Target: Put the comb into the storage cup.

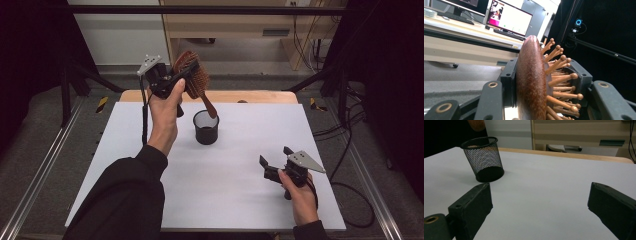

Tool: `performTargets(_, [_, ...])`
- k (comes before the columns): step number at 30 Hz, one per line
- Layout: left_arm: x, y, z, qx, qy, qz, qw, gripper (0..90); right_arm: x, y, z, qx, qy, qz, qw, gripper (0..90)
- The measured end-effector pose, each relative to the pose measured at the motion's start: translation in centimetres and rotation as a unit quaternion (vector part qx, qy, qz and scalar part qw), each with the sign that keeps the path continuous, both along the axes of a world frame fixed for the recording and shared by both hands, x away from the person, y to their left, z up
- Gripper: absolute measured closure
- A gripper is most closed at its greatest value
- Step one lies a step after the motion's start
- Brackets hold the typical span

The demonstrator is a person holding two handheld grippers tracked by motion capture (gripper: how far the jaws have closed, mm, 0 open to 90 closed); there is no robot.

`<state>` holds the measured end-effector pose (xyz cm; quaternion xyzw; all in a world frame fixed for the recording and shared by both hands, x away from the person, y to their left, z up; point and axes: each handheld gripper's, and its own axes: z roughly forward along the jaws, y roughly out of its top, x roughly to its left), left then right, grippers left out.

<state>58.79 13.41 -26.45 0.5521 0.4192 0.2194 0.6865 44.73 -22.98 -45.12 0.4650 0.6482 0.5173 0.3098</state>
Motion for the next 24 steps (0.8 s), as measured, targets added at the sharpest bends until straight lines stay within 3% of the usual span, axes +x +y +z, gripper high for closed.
performTargets(8, [0.8, 0.3, -0.9, 0.003, 0.006, 0.012, 0.9999, 50.0, 0.0, -0.1, 0.1, 0.003, -0.003, 0.001, 1.0000, 5.8])
performTargets(24, [0.8, 0.6, -1.8, 0.017, 0.014, 0.014, 0.9997, 50.0, 0.1, -0.1, 0.2, -0.001, -0.006, 0.007, 1.0000, 5.8])
